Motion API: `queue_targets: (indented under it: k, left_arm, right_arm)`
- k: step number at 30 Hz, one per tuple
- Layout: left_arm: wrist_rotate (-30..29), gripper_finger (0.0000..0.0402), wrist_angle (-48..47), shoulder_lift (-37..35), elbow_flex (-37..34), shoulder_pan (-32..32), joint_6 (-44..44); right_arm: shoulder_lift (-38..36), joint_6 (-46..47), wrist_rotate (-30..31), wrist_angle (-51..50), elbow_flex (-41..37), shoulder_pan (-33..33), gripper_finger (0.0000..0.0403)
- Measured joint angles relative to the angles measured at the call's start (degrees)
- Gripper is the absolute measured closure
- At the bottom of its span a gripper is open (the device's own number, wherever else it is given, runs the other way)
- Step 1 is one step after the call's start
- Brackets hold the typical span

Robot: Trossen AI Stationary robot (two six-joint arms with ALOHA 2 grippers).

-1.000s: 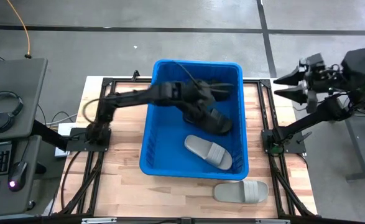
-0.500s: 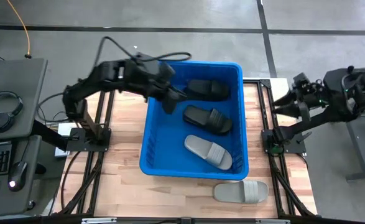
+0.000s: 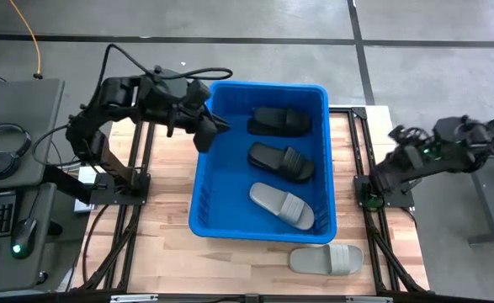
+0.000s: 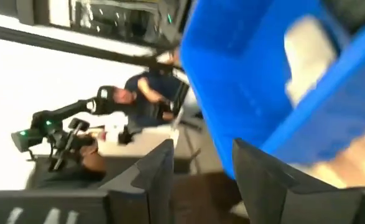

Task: Pick and place slides into bin
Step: Stack the gray slipper on the gray slipper in the blue bin

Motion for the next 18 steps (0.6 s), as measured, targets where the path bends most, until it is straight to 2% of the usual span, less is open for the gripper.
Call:
queue_targets:
  k: [5, 8, 13, 18]
  left_arm:
    - [0.0, 0.0327, -2.1, 0.1, 0.0, 0.0, 0.0]
    - [-0.4, 0.0328, -2.2, 0.1, 0.0, 0.0, 0.0]
    - [-0.4, 0.0329, -2.2, 0.1, 0.0, 0.0, 0.0]
    - [-0.7, 0.0333, -2.2, 0.1, 0.0, 0.0, 0.0]
  right_arm:
    - [0.8, 5.5, -12.9, 0.8, -7.6, 0.0, 0.0267]
    - [2.6, 5.7, -17.2, 3.6, -9.6, 0.0, 0.0285]
    - [7.4, 3.5, -16.2, 4.9, -4.0, 0.0, 0.0318]
    - [17.6, 1.5, -13.0, -6.5, 5.6, 3.1, 0.0351]
